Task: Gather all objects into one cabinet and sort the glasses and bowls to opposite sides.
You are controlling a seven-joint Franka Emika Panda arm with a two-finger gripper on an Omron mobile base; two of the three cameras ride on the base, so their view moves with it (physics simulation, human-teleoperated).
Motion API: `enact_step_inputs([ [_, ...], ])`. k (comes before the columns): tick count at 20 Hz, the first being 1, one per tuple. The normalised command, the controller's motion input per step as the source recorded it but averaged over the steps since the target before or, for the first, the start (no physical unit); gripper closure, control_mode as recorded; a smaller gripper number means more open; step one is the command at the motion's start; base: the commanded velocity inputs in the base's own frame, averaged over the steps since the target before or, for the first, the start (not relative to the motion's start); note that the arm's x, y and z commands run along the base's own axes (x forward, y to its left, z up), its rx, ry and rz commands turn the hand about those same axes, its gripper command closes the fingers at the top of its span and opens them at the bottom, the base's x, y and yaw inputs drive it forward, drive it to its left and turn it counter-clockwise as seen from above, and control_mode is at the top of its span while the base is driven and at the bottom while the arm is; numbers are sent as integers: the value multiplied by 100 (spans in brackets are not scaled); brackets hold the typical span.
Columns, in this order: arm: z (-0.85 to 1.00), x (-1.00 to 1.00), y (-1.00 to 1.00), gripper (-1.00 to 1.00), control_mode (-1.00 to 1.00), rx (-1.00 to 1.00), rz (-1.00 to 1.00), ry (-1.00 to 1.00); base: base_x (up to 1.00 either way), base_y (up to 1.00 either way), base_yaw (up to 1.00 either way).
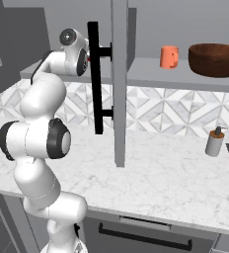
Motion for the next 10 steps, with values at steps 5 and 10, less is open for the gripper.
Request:
enact_step_inputs([
  [5,0,0,0,-100,-100,0,0,0,0,0,0],
  [10,0,0,0,100,-100,0,0,0,0,0,0],
])
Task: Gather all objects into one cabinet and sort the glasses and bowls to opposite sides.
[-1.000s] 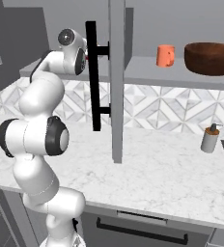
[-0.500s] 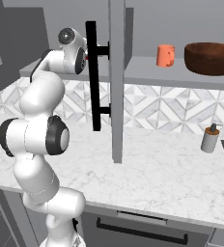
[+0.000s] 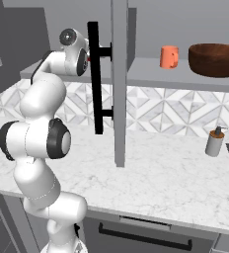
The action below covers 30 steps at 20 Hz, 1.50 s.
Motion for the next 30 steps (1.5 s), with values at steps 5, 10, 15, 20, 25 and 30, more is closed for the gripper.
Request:
enact_step_inputs([
  [5,0,0,0,100,-100,0,0,0,0,0,0],
  [10,0,0,0,100,-100,0,0,0,0,0,0],
  [15,0,0,0,100,-100,0,0,0,0,0,0],
  [20,0,-30,0,100,-100,0,0,0,0,0,0],
  [25,0,-81,0,100,-100,0,1,0,0,0,0],
  [30,1,-100,0,100,-100,0,0,-3,0,0,0],
])
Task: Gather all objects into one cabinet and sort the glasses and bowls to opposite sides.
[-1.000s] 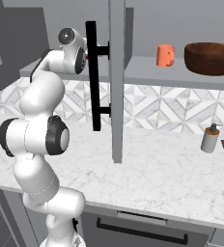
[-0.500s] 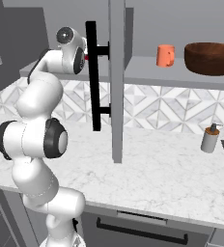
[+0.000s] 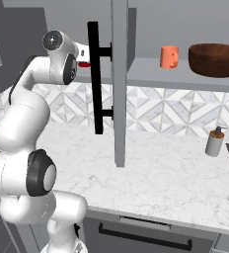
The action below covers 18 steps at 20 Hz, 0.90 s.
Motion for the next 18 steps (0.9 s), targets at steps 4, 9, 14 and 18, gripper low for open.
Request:
enact_step_inputs([
  [4,13,-100,0,100,-100,0,0,-2,0,0,0],
  [9,30,-96,0,100,-100,0,0,1,0,0,0],
  [14,34,-92,-1,100,-100,0,0,5,0,0,0],
  [18,4,-89,0,100,-100,0,1,6,0,0,0],
])
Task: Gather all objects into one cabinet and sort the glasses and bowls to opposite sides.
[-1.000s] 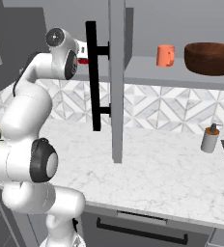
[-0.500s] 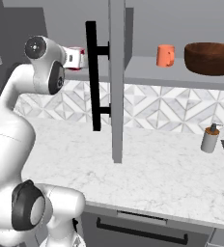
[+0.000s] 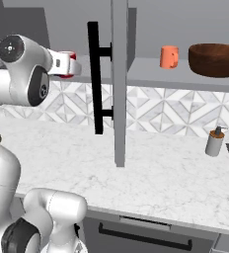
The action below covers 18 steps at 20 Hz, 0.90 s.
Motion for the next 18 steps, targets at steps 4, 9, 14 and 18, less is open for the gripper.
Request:
enact_step_inputs([
  [4,-1,-82,0,100,-100,0,1,8,0,0,0],
  [9,-7,-100,0,100,-100,0,3,2,0,0,0],
  [14,-16,-92,0,100,-100,-1,3,0,0,0,0],
  [18,-14,-38,0,100,-100,-3,0,3,0,0,0],
])
